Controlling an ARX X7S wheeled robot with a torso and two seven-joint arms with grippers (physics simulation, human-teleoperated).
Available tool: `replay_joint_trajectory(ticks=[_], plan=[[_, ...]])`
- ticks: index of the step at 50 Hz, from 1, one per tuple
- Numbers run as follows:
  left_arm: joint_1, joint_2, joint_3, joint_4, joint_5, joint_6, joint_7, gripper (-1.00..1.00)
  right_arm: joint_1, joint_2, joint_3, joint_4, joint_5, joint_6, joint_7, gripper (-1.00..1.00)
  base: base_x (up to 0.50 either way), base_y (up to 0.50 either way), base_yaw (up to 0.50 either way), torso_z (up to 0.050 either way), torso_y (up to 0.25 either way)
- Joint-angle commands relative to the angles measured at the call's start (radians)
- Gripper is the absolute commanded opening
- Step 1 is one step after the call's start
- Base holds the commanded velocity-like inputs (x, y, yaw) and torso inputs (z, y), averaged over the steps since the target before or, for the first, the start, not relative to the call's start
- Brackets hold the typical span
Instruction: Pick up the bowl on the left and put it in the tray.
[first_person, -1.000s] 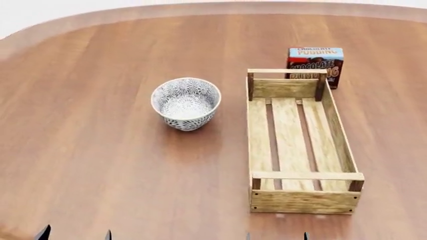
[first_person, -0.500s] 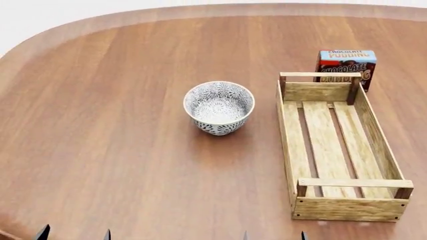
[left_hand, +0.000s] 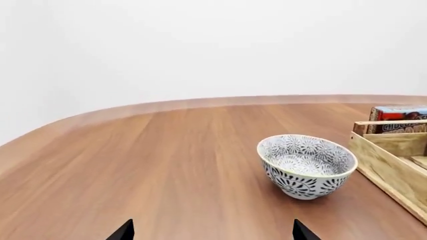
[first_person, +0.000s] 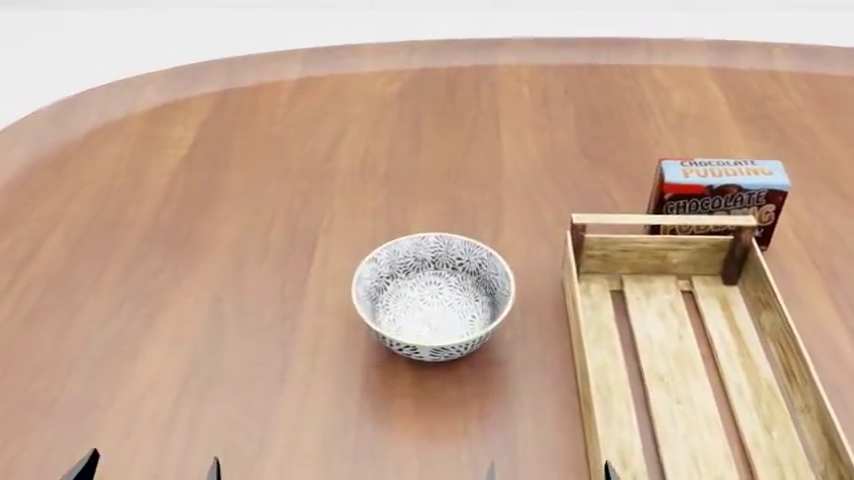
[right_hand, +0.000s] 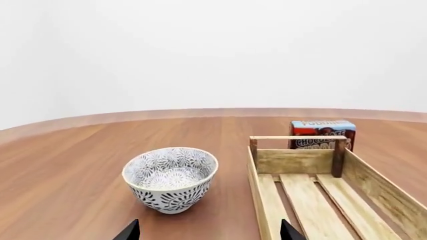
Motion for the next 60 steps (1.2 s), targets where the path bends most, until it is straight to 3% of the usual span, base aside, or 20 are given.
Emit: replay_joint_trajectory(ticks=[1, 10, 13, 21, 26, 30, 34, 60], plan=[[-0.001, -0.006, 0.006, -0.003, -0.011, 0.0, -0.008, 1.0, 0.005, 0.006, -0.007, 0.005, 0.008, 0.016, 0.013, 1.0, 0.5, 0.0, 0.0, 0.0, 0.0], [-0.041, -0.014, -0.012, 0.03, -0.05, -0.135, -0.036, 1.0, 0.061, 0.011, -0.002, -0.011, 0.016, 0.222, 0.063, 1.0, 0.17, 0.0, 0.0, 0.0, 0.0], [-0.078, -0.04, -0.029, 0.179, -0.118, -0.354, -0.047, 1.0, 0.083, 0.036, 0.015, -0.156, 0.077, 0.39, 0.067, 1.0, 0.0, 0.0, 0.0, 0.0, 0.0], [-0.204, -0.095, -0.087, 0.519, -0.29, -0.725, -0.08, 1.0, 0.203, 0.108, 0.07, -0.542, 0.21, 0.841, 0.132, 1.0, 0.0, 0.0, 0.0, 0.0, 0.0], [-0.36, -0.07, -0.243, 0.698, -0.555, -1.04, -0.154, 1.0, 0.355, 0.109, 0.187, -0.762, 0.392, 1.179, 0.194, 1.0, 0.0, 0.0, 0.0, 0.0, 0.0], [-0.444, -0.054, -0.346, 0.756, -0.721, -1.132, -0.167, 1.0, 0.449, 0.107, 0.235, -0.835, 0.449, 1.306, 0.236, 1.0, 0.0, 0.0, 0.0, 0.006, 0.0], [-0.502, -0.045, -0.394, 0.731, -0.8, -1.199, -0.211, 1.0, 0.484, 0.115, 0.24, -0.845, 0.473, 1.34, 0.234, 1.0, 0.0, 0.0, 0.0, 0.05, 0.0], [-0.47, -0.06, -0.369, 0.667, -0.753, -1.152, -0.232, 1.0, 0.479, 0.16, 0.173, -0.797, 0.443, 1.275, 0.216, 1.0, 0.0, 0.0, 0.0, 0.05, 0.0]])
